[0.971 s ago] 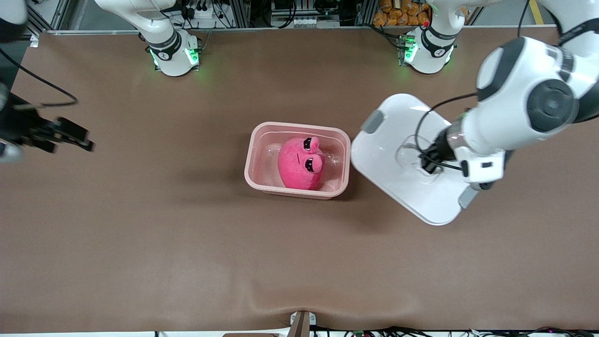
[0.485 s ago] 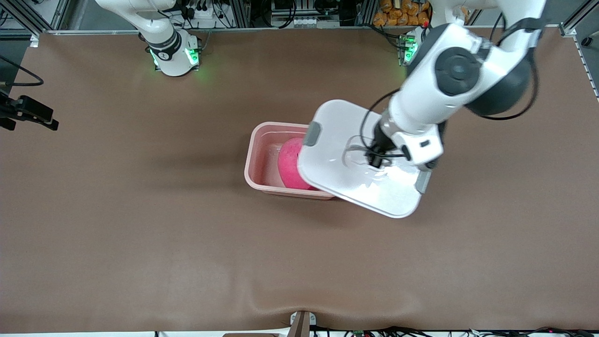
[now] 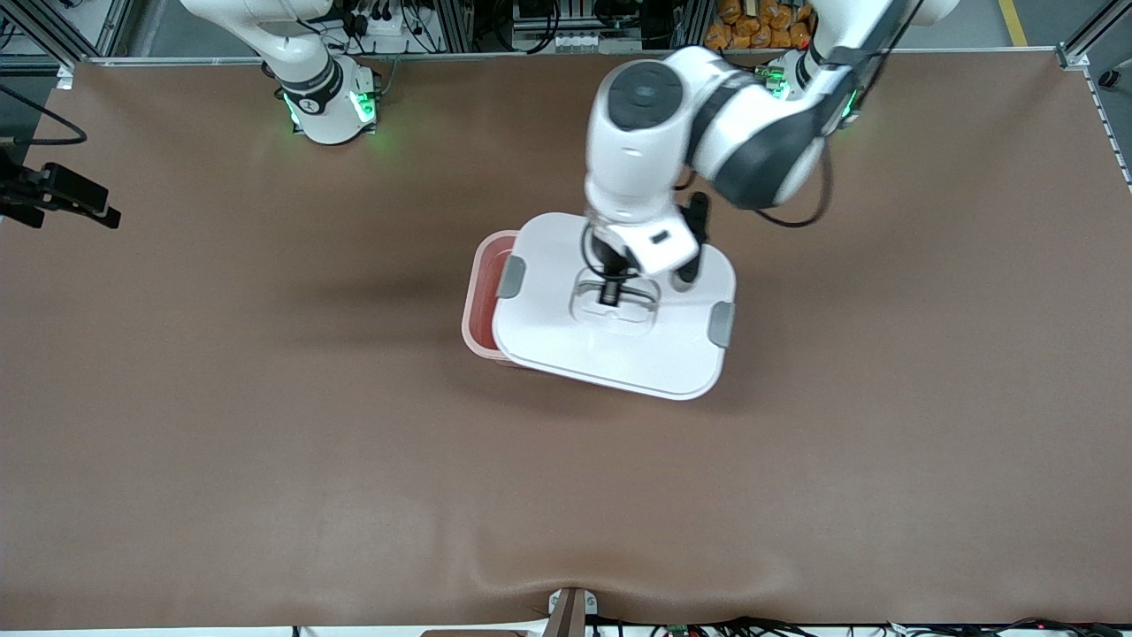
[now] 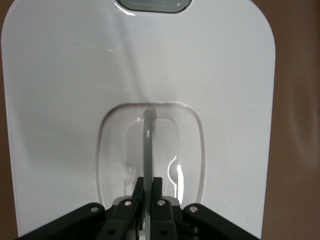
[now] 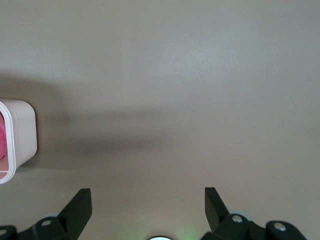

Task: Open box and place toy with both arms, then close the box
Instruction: 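Carry the lid over the box with the left gripper, then lower the lid onto the box and press it down with the left gripper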

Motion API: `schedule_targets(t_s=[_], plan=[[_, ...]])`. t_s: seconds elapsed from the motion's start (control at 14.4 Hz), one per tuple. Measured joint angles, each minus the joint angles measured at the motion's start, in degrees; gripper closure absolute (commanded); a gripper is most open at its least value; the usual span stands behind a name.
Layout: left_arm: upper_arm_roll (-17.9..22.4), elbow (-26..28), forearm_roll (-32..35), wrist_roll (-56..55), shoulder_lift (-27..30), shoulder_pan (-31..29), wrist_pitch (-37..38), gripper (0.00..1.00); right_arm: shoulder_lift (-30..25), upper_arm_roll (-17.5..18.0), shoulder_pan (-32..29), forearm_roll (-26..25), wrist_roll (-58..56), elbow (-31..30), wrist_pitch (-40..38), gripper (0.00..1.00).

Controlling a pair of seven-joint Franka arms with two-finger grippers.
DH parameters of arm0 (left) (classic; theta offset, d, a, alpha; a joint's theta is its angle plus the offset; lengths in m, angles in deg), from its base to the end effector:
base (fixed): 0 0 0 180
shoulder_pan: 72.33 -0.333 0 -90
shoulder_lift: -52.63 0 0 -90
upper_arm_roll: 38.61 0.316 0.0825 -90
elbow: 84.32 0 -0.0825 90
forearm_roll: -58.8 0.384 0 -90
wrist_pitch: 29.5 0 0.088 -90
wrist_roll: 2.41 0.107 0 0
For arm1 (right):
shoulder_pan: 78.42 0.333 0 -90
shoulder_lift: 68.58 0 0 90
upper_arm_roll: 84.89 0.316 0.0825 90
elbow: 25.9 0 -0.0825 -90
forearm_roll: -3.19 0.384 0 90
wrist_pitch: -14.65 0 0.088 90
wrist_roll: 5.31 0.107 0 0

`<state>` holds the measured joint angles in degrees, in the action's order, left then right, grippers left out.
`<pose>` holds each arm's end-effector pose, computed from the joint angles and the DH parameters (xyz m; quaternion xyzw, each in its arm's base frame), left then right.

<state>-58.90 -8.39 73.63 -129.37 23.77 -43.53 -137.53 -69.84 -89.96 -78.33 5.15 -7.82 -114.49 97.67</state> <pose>0.5159 -0.4871 0.4660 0.7832 0.6189 0.0430 0.0417 0.5333 -0.0430 0.6378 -0.9989 0.0200 0.0364 0.0204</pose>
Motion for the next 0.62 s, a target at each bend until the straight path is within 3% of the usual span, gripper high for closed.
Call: schedule_targets(t_s=[0.14, 0.49, 0.62], plan=[[3.8, -1.2, 2.0, -2.4, -1.7, 5.5, -0.3, 1.00, -0.4, 0.0, 0.0, 0.1, 0.0, -0.4, -0.6, 0.00], [19.0, -3.5, 2.2, -7.4, -6.7, 21.8, -2.6, 1.00, -0.5, 0.2, -0.1, 0.3, -0.2, -0.4, -0.5, 0.00], [20.7, -4.4, 2.2, -10.2, -8.3, 24.8, -2.7, 1.00, -0.5, 0.6, 0.0, 0.3, -0.3, -0.3, -0.6, 0.00]])
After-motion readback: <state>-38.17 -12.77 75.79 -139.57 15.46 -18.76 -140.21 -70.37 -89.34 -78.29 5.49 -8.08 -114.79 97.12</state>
